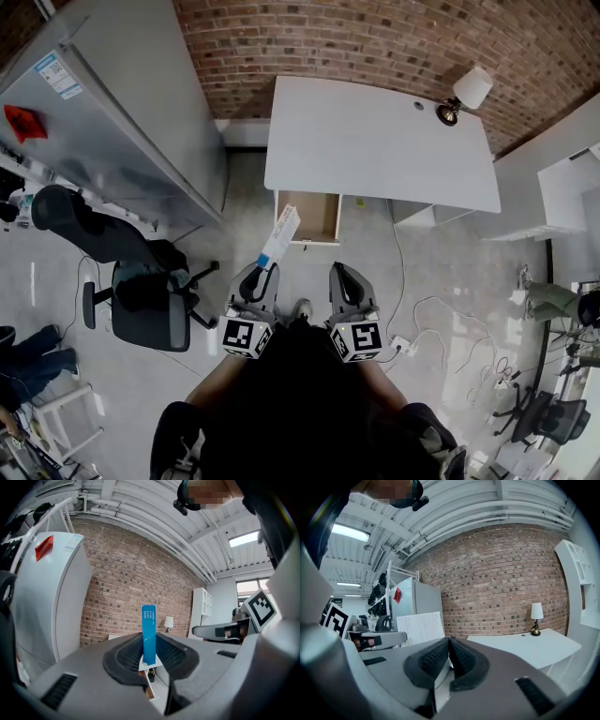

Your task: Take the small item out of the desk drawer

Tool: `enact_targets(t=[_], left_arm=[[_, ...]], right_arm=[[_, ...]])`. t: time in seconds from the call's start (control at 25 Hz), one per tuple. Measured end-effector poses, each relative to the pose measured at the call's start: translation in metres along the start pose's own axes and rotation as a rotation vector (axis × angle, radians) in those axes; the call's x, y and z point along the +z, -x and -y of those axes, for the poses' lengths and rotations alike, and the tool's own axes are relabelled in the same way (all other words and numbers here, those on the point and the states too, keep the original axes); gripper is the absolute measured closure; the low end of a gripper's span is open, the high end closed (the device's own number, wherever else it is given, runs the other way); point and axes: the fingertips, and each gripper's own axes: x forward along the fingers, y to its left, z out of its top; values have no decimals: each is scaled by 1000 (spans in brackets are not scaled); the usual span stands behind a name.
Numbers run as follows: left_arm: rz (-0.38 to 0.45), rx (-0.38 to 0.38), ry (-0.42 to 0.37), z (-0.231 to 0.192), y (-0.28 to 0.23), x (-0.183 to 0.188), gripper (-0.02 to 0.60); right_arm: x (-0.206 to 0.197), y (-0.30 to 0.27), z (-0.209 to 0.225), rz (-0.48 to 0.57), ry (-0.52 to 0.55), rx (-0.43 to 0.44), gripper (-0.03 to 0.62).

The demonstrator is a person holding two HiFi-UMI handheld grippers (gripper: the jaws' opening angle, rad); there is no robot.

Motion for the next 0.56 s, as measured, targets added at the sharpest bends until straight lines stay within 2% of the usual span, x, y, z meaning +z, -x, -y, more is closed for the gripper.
enact_targets(t=[0.56], left_arm=[[-5, -5, 10, -4, 1, 0, 499]], right_arm=[[-2, -3, -4, -6, -1, -3, 568]])
